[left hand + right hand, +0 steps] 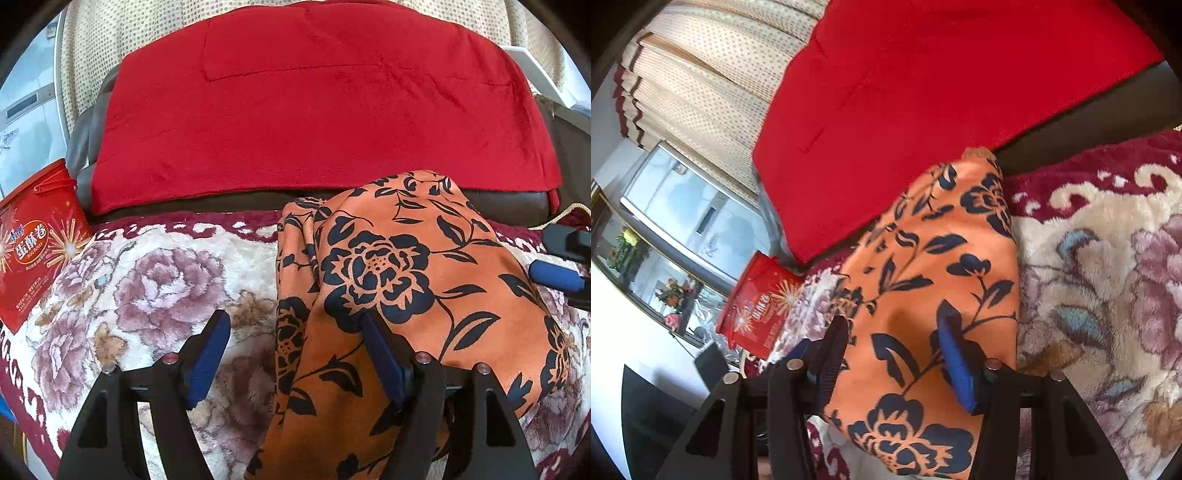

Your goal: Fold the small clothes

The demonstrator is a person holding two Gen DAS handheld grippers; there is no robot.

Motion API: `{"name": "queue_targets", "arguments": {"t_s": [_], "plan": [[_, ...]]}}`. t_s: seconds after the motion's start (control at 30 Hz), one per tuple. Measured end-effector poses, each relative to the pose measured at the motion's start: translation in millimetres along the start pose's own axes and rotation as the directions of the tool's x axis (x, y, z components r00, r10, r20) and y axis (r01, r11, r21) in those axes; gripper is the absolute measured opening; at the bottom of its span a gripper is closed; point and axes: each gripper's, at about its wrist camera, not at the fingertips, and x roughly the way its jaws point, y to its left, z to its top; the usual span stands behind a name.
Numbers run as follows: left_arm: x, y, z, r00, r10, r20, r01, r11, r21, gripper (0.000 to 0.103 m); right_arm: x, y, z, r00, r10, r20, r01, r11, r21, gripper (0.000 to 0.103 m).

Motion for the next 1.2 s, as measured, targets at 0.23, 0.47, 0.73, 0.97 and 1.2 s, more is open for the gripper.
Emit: {"name": "queue_targets", "arguments": {"t_s": [0.23,0.47,0.73,0.97,1.2], "plan": [[8,0,0,1.000,0.007,-0.017,-0.007,1.000,-0.017,0.080,21,1,-7,0.998,-0.033,-0.054,0.031,0.999,-0.037,0.056],[0,15,12,1.000,-0.015,0.005,0.015,0.996,-0.092,0.080,3,1,-2,1.000,-0.007,-0.022,0.007,1.000,-0.009,0.057],[16,26,42,0.999,0.018,0.030,-0.013,0.989,-0.150,0.081,2,-5,2,0.999,-0.031,0.009,0.031,1.000,0.006,0.057],[65,7,37,0.991,0.013,-0.129,-0.023,0.997,-0.075,0.081,13,-20,5,1.000,0.007,-0.020,-0.006,0.998,0.057,0.056],[50,21,42,0.997,0.011,-0.076,-0.021,0.991,-0.131,0.081,9,-23,17,0.999,0.002,0.033,-0.004,0.998,0.070,0.057]]}}
